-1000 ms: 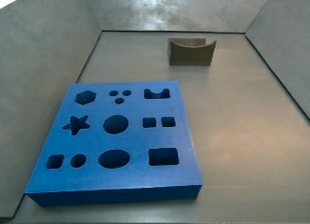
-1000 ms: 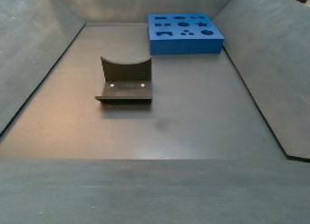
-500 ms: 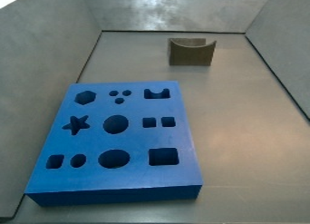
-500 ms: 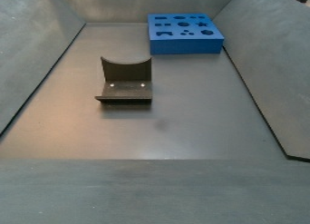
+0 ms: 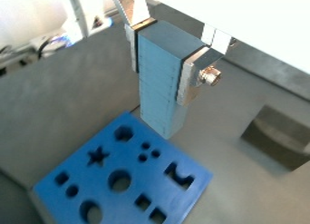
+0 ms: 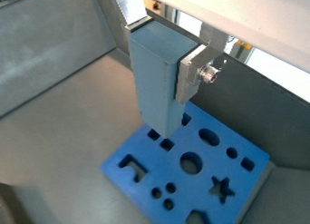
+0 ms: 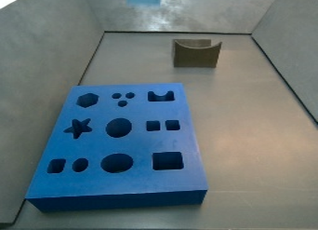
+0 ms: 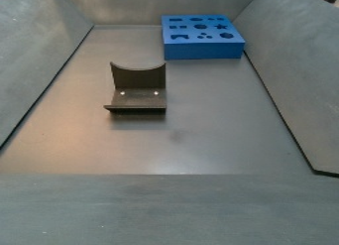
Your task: Insert the rectangle object.
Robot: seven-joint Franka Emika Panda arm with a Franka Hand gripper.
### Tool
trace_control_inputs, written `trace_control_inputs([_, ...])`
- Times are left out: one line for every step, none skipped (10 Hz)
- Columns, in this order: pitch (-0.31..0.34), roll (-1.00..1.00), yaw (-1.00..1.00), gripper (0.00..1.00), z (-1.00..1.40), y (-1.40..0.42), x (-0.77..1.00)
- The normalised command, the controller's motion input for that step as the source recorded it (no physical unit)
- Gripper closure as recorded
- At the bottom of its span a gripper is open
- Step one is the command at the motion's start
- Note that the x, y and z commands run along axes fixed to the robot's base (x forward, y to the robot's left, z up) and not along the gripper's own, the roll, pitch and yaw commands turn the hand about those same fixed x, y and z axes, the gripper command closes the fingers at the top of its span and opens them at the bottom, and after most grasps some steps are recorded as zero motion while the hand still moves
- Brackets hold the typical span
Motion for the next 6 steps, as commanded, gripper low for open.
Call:
trace_control_inputs([0.0, 0.1, 0.42, 1.0, -1.0, -0.67, 0.0])
trace_control_inputs([0.0, 0.09, 0.41, 1.0, -1.0, -0.67, 0.0])
trace_control_inputs([-0.026, 0.13, 0.3, 1.0, -1.0, -0.59, 0.08])
trace_control_inputs([0.0, 0.17, 0.03, 1.0, -0.96, -0.43, 0.33])
trace_control_inputs([0.0, 0.17, 0.0, 1.0, -0.97, -0.31, 0.36])
trace_control_inputs([0.0, 0.16, 0.0, 1.0, -1.0, -0.24, 0.36])
